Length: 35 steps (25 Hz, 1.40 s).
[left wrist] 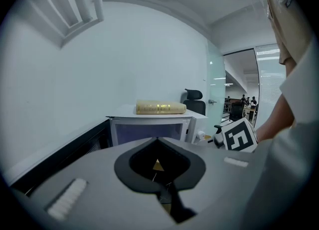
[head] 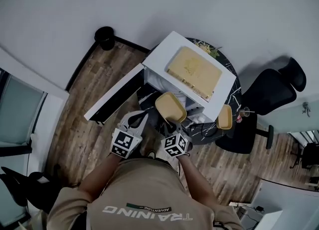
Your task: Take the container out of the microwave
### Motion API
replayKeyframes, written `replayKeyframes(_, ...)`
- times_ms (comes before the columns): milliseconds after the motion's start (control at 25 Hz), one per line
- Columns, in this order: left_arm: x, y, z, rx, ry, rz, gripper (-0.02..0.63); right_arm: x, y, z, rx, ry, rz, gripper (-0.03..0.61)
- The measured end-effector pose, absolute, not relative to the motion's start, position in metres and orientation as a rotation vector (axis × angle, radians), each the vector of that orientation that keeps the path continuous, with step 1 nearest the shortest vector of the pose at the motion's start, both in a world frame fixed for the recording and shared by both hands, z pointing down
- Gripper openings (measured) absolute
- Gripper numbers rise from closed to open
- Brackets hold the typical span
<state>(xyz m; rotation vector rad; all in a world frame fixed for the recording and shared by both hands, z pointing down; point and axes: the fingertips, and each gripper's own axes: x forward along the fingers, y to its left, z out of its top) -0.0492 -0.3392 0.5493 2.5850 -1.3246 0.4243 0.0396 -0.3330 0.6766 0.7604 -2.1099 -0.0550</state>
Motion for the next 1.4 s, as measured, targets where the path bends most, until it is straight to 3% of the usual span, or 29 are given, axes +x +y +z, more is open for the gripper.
replayKeyframes(720, -0.027, -0.202, 0.558, 2.465, -1.395, 0.529, 0.002, 0.066, -0.209, 0.708, 0.667, -2.178, 0.017, 0.011)
replayKeyframes(1400, -0.149, -0.027, 0.578, 2.512, -1.389, 0.428, 0.002, 0.019, -0.041, 0.685, 0.845, -1.990, 0.040, 0.011)
